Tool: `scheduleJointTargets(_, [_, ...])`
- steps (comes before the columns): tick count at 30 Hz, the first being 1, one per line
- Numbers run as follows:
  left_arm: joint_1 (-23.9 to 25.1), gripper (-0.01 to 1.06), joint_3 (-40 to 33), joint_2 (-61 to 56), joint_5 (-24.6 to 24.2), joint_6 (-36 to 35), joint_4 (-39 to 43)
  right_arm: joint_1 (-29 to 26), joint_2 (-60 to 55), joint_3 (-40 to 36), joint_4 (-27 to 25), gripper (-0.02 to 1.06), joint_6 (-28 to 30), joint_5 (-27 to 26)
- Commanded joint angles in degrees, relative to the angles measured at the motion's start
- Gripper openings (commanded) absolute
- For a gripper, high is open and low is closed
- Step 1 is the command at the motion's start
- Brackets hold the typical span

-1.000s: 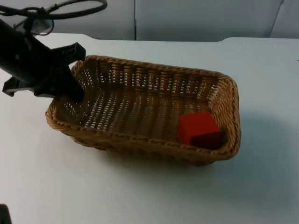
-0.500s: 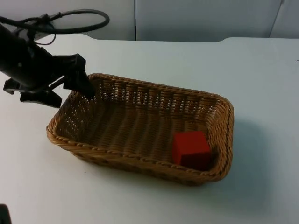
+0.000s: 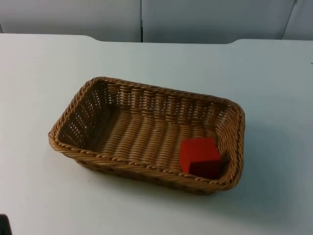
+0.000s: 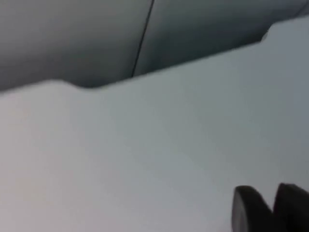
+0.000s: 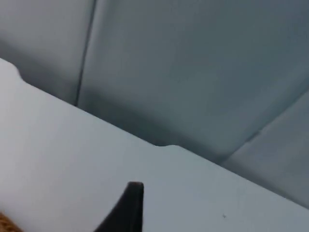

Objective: Pick up the basket with the left hand and place the cube into the basket with the right hand.

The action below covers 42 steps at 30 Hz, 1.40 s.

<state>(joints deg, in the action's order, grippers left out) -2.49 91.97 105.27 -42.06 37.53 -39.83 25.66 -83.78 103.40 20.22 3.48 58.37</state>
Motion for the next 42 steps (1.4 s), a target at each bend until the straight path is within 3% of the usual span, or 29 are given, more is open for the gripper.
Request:
scheduleJointTargets(1, [0.1, 0.0, 2.6, -5.4, -1.8, -0.4, 4.3, -0.4, 2.6, 1.9, 3.4, 0.91, -0.7, 1.9])
scheduleJointTargets(2, [0.1, 0.0, 2.7, -8.1, -1.3, -0.4, 6.2, -0.4, 3.7, 2.2, 3.9, 0.81, -0.5, 2.3])
scheduleJointTargets(5, [0.1, 0.0, 2.6, -16.0, -3.7, -3.1, 11.9, -0.4, 9.1, 2.7, 8.6, 0.32, -0.5, 3.8])
scheduleJointTargets(6, [0.1, 0.0, 2.6, -16.0, -3.7, -3.1, 11.9, -0.4, 9.1, 2.7, 8.6, 0.32, -0.5, 3.8])
scheduleJointTargets(7, [0.1, 0.0, 2.6, -18.5, -5.7, -4.6, 14.7, -0.4, 10.8, 2.7, 12.0, 0.1, -0.8, 5.8])
scheduleJointTargets(8, [0.1, 0.0, 2.5, -20.5, -7.4, -6.4, 16.8, -0.4, 12.8, 2.7, 16.1, 0.0, -2.9, 8.8])
scheduleJointTargets(10, [0.1, 0.0, 0.9, -25.5, -8.9, -9.6, 21.0, -0.4, 16.3, 2.6, 24.0, 0.0, -6.1, 11.6])
scheduleJointTargets(16, [0.1, 0.0, -10.2, -38.0, -4.1, -13.9, 27.3, -0.3, 30.4, -8.8, 33.3, 0.0, -13.3, 11.6])
scheduleJointTargets(20, [0.1, 0.0, -24.7, -49.1, 2.1, -14.4, 28.0, -0.3, 45.8, -30.3, 44.1, 0.0, -18.5, 11.6])
scheduleJointTargets(21, [0.1, 0.0, -24.7, -49.1, 2.1, -14.4, 28.0, -0.3, 45.8, -30.3, 44.1, 0.0, -18.5, 11.6])
scheduleJointTargets(24, [0.1, 0.0, -35.1, -57.5, 5.4, -14.8, 27.6, -0.4, 55.3, -46.0, 44.9, 0.0, -18.9, 11.6])
scheduleJointTargets(26, [0.1, 0.0, -38.4, -59.5, 5.5, -16.0, 27.6, -0.7, 58.1, -50.5, 42.9, 0.0, -19.3, 11.6])
scheduleJointTargets(28, [0.1, 0.0, -45.1, -65.6, 5.1, -17.2, 27.5, -1.6, 63.3, -57.9, 32.8, 0.0, -19.0, 11.6])
scheduleJointTargets(30, [0.1, 0.0, -49.8, -70.1, 4.6, -17.2, 27.4, -1.6, 66.5, -60.1, 20.1, 0.0, -16.3, 11.6])
scheduleJointTargets(31, [0.1, 0.0, -49.8, -70.1, 4.6, -17.2, 27.4, -1.6, 66.5, -60.1, 20.1, 0.0, -16.3, 11.6])
scheduleJointTargets(34, [0.1, 0.0, -54.2, -76.5, 2.6, -17.2, 26.3, -1.6, 70.2, -59.9, -2.9, 0.0, -8.6, 11.6])
scheduleJointTargets(35, [0.1, 0.0, -54.2, -76.5, 2.6, -17.2, 26.3, -1.6, 70.2, -59.9, -2.9, 0.0, -8.6, 11.6])
scheduleJointTargets(37, [0.1, 0.0, -55.9, -81.7, -1.6, -17.2, 24.2, -1.6, 73.4, -60.1, -20.2, 0.0, 0.9, 10.9])
scheduleJointTargets(38, [0.1, 0.0, -56.3, -83.4, -3.0, -17.2, 23.4, -1.6, 74.8, -60.6, -23.2, 0.0, 2.6, 10.2])
scheduleJointTargets(42, [0.1, 0.0, -57.4, -88.4, -5.2, -17.2, 22.7, -1.6, 79.3, -63.7, -22.9, 0.0, 2.7, 9.0])
